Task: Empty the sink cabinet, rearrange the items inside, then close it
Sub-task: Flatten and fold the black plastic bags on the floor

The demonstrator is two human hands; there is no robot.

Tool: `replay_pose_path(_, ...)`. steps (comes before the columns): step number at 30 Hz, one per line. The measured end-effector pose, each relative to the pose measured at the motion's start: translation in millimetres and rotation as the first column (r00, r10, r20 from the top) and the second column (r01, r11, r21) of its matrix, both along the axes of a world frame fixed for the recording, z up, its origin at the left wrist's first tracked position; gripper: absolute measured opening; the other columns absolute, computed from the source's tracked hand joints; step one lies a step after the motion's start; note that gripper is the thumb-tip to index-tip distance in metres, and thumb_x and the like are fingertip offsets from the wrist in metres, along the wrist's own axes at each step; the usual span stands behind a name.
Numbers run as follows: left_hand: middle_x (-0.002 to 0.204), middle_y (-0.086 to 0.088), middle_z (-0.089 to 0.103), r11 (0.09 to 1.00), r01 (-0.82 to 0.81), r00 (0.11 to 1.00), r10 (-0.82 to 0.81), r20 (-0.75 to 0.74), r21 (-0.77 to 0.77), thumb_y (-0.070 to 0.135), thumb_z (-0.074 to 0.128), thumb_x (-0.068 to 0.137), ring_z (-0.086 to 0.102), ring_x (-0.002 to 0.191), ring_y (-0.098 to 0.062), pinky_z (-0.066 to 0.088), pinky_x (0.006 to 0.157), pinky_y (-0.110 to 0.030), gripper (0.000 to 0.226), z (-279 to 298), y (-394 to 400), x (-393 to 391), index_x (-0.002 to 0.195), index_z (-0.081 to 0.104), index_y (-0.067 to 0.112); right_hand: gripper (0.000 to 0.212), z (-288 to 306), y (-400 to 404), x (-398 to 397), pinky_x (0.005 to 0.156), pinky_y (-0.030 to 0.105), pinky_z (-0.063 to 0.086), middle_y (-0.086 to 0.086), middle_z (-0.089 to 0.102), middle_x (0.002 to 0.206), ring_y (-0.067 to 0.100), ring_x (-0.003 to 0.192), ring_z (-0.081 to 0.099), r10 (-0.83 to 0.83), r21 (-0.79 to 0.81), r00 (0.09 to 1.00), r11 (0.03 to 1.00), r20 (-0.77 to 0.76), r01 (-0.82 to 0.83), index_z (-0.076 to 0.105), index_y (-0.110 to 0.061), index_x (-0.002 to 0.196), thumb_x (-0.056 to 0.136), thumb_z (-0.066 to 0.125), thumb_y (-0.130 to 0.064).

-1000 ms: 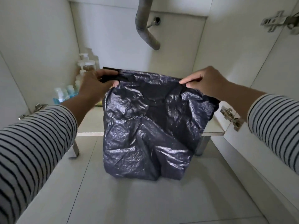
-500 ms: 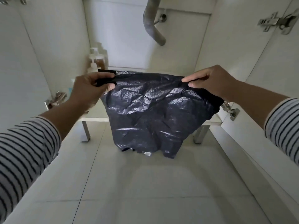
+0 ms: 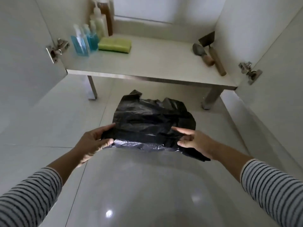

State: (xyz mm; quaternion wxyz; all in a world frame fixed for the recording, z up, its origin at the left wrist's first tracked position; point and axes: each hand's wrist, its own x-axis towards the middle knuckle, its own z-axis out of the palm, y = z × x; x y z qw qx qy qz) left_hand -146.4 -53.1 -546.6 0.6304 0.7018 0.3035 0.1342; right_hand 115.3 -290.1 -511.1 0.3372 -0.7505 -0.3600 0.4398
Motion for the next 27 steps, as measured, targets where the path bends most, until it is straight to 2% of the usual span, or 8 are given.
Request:
replay_pose_path(5, 0.096, 0.012, 0.072, 0.997, 0.059, 0.972, -0.068, -0.224, -0.048, 0.0, 0.072, 0.075, 0.066, 0.091, 0.002, 0.048, 0.077, -0.01, 0.075, -58.0, -25.0, -34.3, 0.123, 0.043, 0.05, 0.059, -63.0, -27.3, -29.8, 0.072, 0.005, 0.043, -0.006, 0.067, 0.08, -0.004, 0.07, 0.06, 0.093, -0.15, 0.995, 0.984, -0.02, -0.095, 0.048, -0.039, 0.13, 0.083, 0.068, -0.009)
replay_pose_path(9, 0.116, 0.005, 0.063, 0.99, 0.098, 0.931, -0.127, -0.341, -0.1, 0.006, 0.076, 0.072, 0.063, 0.097, -0.001, 0.048, 0.08, -0.012, 0.079, -85.9, -39.3, -48.0, 0.136, 0.04, 0.035, 0.064, -94.6, -39.0, -43.7, 0.079, 0.012, 0.046, -0.002, 0.069, 0.095, -0.003, 0.074, 0.062, 0.16, -0.215, 0.985, 0.961, -0.066, -0.171, 0.043, -0.037, 0.131, 0.08, 0.073, -0.012)
replay_pose_path(13, 0.113, 0.005, 0.064, 0.999, 0.027, 0.934, -0.015, -0.356, 0.03, 0.059, 0.074, 0.059, 0.063, 0.098, -0.007, 0.047, 0.082, -0.024, 0.073, -89.0, -23.9, -37.9, 0.124, 0.049, 0.042, 0.049, -104.0, -29.2, -23.0, 0.078, 0.018, 0.045, -0.001, 0.062, 0.106, 0.011, 0.076, 0.056, -0.032, -0.108, 0.997, 0.993, 0.074, 0.04, 0.055, -0.046, 0.115, 0.077, 0.076, -0.022)
replay_pose_path(15, 0.124, -0.002, 0.06, 0.99, -0.021, 0.927, 0.072, -0.367, 0.142, 0.058, 0.07, 0.069, 0.059, 0.11, -0.02, 0.046, 0.093, -0.037, 0.066, -91.8, -11.6, -25.8, 0.128, 0.05, 0.035, 0.044, -107.6, -19.6, -5.3, 0.079, 0.015, 0.041, 0.0, 0.054, 0.111, 0.012, 0.083, 0.054, -0.167, -0.04, 0.964, 0.983, 0.209, 0.179, 0.059, -0.041, 0.115, 0.077, 0.075, -0.025)
replay_pose_path(19, 0.141, -0.011, 0.045, 0.976, -0.065, 0.908, 0.143, -0.393, 0.206, 0.045, 0.058, 0.083, 0.048, 0.124, -0.031, 0.039, 0.101, -0.049, 0.055, -98.4, 12.7, 12.1, 0.134, 0.045, 0.032, 0.046, -116.0, 0.1, 34.7, 0.103, 0.027, 0.033, 0.001, 0.043, 0.125, 0.013, 0.12, 0.041, -0.289, 0.024, 0.88, 0.953, 0.378, 0.302, 0.058, -0.034, 0.124, 0.08, 0.071, -0.031)
replay_pose_path(21, 0.143, -0.014, 0.041, 0.976, -0.084, 0.89, 0.165, -0.426, 0.202, 0.044, 0.057, 0.085, 0.047, 0.124, -0.033, 0.038, 0.099, -0.047, 0.053, -102.7, 23.9, 32.5, 0.135, 0.043, 0.033, 0.043, -117.4, 9.4, 50.9, 0.096, 0.023, 0.034, 0.001, 0.048, 0.125, 0.014, 0.119, 0.043, -0.395, 0.048, 0.848, 0.913, 0.354, 0.405, 0.058, -0.03, 0.124, 0.083, 0.069, -0.029)
replay_pose_path(24, 0.138, -0.01, 0.048, 0.972, -0.068, 0.886, 0.162, -0.435, 0.224, 0.043, 0.06, 0.084, 0.051, 0.12, -0.03, 0.04, 0.099, -0.044, 0.051, -111.8, 36.8, 55.6, 0.132, 0.047, 0.033, 0.039, -123.9, 18.9, 60.6, 0.093, 0.018, 0.033, -0.007, 0.054, 0.123, 0.007, 0.116, 0.045, -0.504, 0.041, 0.843, 0.861, 0.189, 0.506, 0.06, -0.027, 0.122, 0.084, 0.068, -0.024)
replay_pose_path(27, 0.128, -0.005, 0.058, 0.963, -0.024, 0.88, 0.148, -0.452, 0.27, 0.043, 0.064, 0.082, 0.056, 0.113, -0.024, 0.043, 0.091, -0.036, 0.045, -116.9, 39.5, 67.3, 0.125, 0.056, 0.032, 0.033, -138.8, 19.1, 56.7, 0.098, 0.026, 0.043, -0.004, 0.063, 0.116, 0.015, 0.114, 0.057, -0.54, 0.018, 0.826, 0.839, 0.16, 0.544, 0.066, -0.029, 0.113, 0.08, 0.072, -0.027)
